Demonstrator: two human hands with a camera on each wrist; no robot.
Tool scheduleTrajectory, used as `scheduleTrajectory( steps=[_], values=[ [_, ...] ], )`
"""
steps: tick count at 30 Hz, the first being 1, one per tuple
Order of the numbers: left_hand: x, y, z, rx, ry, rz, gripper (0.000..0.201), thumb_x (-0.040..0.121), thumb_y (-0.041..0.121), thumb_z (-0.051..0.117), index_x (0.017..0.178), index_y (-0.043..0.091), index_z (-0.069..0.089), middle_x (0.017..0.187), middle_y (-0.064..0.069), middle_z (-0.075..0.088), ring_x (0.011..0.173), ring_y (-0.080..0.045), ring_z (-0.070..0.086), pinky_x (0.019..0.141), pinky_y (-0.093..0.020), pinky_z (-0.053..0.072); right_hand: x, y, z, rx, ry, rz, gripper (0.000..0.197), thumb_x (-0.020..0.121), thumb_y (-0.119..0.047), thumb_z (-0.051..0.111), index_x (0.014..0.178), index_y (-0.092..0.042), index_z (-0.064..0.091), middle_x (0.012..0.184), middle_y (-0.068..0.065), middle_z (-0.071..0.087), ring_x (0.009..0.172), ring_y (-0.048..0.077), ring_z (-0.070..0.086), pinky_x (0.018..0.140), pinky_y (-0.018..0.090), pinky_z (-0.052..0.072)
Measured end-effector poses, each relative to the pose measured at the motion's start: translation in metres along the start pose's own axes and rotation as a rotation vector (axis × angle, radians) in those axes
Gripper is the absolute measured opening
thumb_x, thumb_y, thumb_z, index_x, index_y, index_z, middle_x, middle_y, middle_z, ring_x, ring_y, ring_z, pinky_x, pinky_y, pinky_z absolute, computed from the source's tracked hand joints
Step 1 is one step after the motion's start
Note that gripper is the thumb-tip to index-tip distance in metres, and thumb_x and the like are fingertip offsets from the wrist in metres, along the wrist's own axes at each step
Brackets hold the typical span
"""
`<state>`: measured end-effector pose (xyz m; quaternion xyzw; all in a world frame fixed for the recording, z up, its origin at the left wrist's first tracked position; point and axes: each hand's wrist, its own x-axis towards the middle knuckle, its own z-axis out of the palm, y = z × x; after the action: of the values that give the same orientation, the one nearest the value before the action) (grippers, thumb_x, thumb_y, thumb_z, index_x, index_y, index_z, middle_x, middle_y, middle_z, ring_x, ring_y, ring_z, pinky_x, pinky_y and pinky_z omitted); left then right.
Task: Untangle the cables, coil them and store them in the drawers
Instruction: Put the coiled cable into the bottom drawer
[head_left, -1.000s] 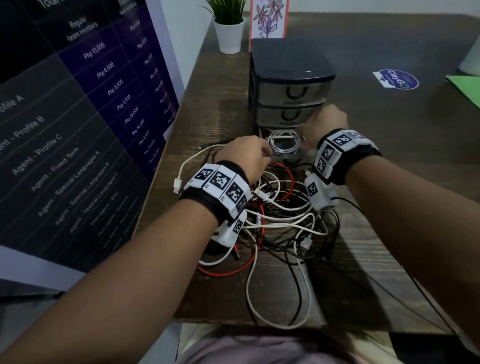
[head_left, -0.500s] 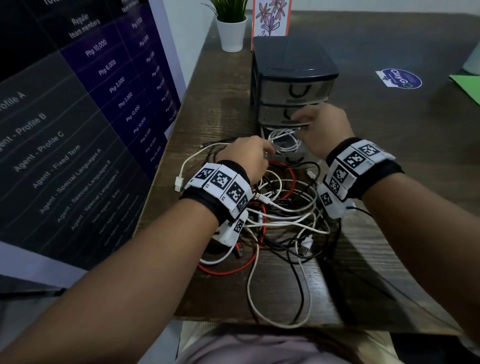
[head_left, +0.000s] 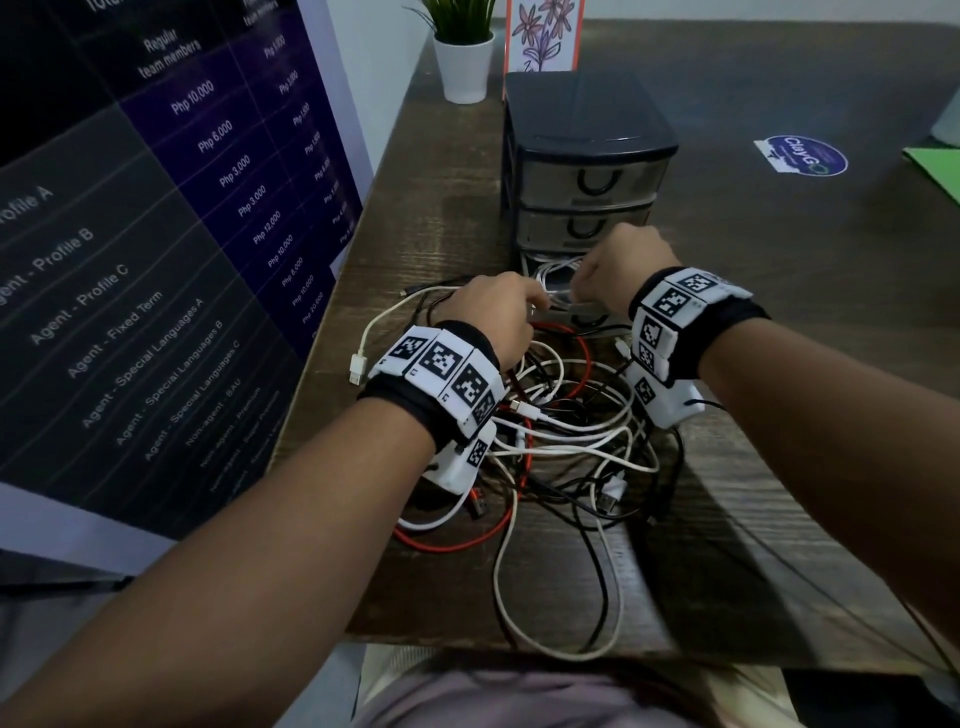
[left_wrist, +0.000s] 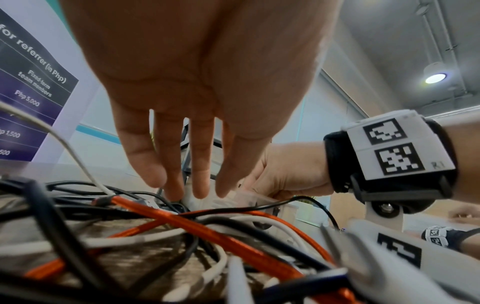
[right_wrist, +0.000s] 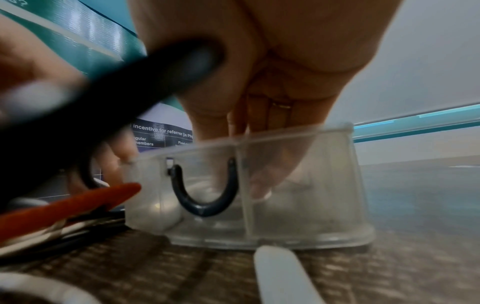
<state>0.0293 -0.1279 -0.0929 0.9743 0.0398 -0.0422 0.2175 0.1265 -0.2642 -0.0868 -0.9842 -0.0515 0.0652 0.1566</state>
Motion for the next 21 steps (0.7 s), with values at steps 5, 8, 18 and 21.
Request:
scheduleTrajectory(
  steps=[5, 8, 18, 21],
  values=[
    [-0.001, -0.001, -0.001, -0.006, -0.006, 0.008, 0.044, 0.089, 0.011, 0.057, 0.121, 0.041, 0.063, 0.116, 0.003, 0.066, 0.107, -0.023, 0.062, 0.091, -0.045, 0.053, 0.001, 0.005, 0.000, 0.038, 0.001, -0.023, 0.011, 0.079, -0.023, 0.076, 0.090, -0.021, 0.076, 0.105, 0.006, 0.071, 0.094, 0.025, 0.067, 0.087, 0.034, 0.058],
    [-0.003, -0.001, -0.003, -0.018, 0.002, 0.014, 0.048, 0.090, 0.010, 0.056, 0.125, 0.042, 0.061, 0.119, 0.002, 0.065, 0.109, -0.023, 0.061, 0.091, -0.044, 0.053, -0.002, 0.011, -0.002, 0.068, 0.006, -0.088, 0.013, 0.080, -0.022, 0.078, 0.090, -0.030, 0.076, 0.103, 0.003, 0.070, 0.091, 0.018, 0.064, 0.085, 0.027, 0.054],
    [-0.013, 0.010, -0.036, -0.226, 0.207, 0.084, 0.032, 0.088, 0.012, 0.059, 0.110, 0.035, 0.068, 0.096, 0.011, 0.068, 0.092, -0.012, 0.064, 0.088, -0.035, 0.054, -0.013, 0.009, -0.029, 0.154, 0.138, -0.157, 0.034, 0.082, -0.020, 0.071, 0.111, -0.037, 0.070, 0.117, 0.000, 0.069, 0.107, 0.021, 0.064, 0.093, 0.026, 0.049],
    [-0.022, 0.012, -0.055, -0.283, 0.258, 0.129, 0.026, 0.089, 0.015, 0.060, 0.105, 0.031, 0.071, 0.096, 0.011, 0.068, 0.090, -0.008, 0.063, 0.085, -0.030, 0.054, -0.030, 0.004, -0.050, 0.268, 0.206, -0.223, 0.018, 0.084, -0.023, 0.069, 0.100, -0.030, 0.074, 0.098, -0.004, 0.070, 0.094, 0.014, 0.066, 0.082, 0.018, 0.044]
  ],
)
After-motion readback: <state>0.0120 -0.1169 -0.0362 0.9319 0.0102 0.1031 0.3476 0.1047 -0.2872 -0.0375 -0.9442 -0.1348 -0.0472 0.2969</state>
